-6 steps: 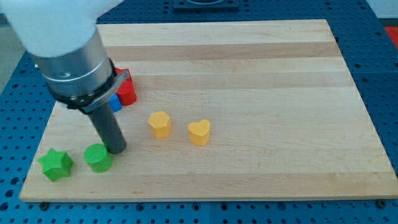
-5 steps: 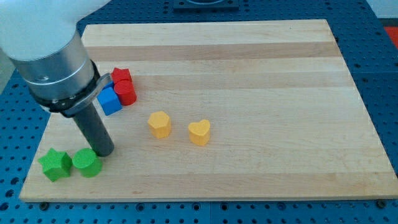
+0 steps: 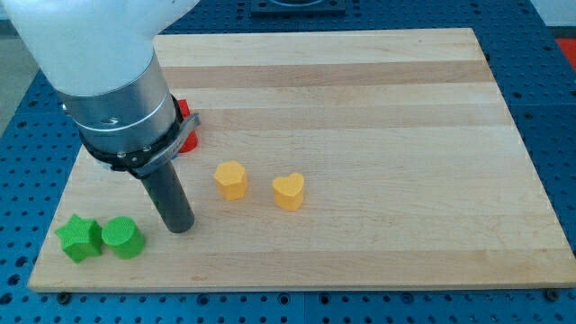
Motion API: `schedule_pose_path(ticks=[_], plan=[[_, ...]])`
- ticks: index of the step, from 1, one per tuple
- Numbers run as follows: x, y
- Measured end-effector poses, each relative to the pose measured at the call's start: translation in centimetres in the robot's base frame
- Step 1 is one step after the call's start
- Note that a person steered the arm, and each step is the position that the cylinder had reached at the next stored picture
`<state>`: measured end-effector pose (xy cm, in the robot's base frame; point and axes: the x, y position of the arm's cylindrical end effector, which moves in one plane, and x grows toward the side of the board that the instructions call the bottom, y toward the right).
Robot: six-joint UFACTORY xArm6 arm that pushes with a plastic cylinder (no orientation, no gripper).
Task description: Push the green circle into the green star
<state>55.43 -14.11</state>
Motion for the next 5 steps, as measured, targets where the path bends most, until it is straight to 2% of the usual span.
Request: schedule_pose_path(ticks=[2,5], plan=[[1.9,-0.3],[1.9,-3.7]])
